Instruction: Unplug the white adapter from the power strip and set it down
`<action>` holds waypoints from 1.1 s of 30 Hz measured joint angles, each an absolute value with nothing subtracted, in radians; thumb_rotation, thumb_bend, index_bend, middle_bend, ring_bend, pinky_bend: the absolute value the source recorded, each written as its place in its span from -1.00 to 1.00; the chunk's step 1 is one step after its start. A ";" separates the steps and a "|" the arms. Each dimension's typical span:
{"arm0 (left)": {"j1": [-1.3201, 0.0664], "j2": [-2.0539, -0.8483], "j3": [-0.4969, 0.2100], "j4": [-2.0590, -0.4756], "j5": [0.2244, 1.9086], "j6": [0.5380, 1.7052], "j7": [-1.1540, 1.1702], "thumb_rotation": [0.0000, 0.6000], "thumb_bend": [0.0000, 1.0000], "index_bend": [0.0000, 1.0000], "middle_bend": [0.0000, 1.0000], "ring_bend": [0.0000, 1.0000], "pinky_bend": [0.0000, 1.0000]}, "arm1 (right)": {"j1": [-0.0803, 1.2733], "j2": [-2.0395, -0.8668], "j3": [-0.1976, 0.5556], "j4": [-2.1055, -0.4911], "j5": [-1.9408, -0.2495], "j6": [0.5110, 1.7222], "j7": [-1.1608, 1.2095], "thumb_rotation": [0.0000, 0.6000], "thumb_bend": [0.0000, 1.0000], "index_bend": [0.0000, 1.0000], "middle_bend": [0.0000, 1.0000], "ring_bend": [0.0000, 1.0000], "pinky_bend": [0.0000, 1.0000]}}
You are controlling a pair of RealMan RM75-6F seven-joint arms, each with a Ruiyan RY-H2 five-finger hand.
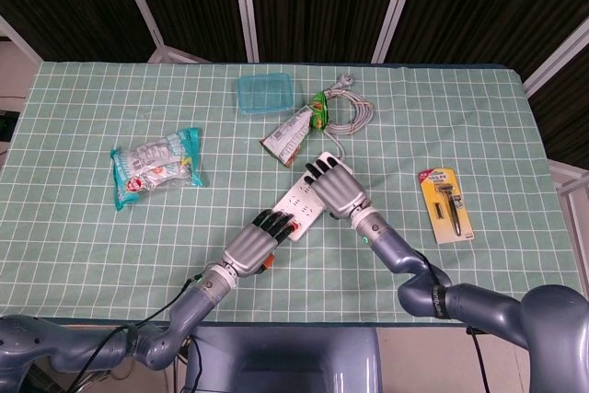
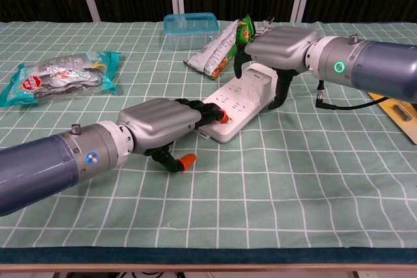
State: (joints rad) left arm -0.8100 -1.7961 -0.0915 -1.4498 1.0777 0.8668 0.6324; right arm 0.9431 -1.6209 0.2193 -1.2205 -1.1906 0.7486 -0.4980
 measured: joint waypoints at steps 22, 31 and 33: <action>-0.820 -1.805 -0.072 -1.425 1.094 0.862 0.599 1.00 -0.09 -0.80 -0.91 -0.96 -0.80 | 0.967 -1.677 0.199 -1.128 -1.192 0.750 -0.449 1.00 -0.45 -0.22 -0.60 -0.62 -0.52; -0.821 -1.808 -0.067 -1.420 1.101 0.864 0.589 1.00 -0.09 -0.80 -0.91 -0.96 -0.80 | 0.971 -1.683 0.198 -1.101 -1.182 0.755 -0.449 1.00 -0.45 -0.15 -0.61 -0.62 -0.52; -0.821 -1.808 -0.066 -1.420 1.101 0.865 0.587 1.00 -0.09 -0.80 -0.91 -0.96 -0.80 | 0.971 -1.681 0.198 -1.103 -1.180 0.755 -0.448 1.00 -0.41 -0.12 -0.60 -0.62 -0.52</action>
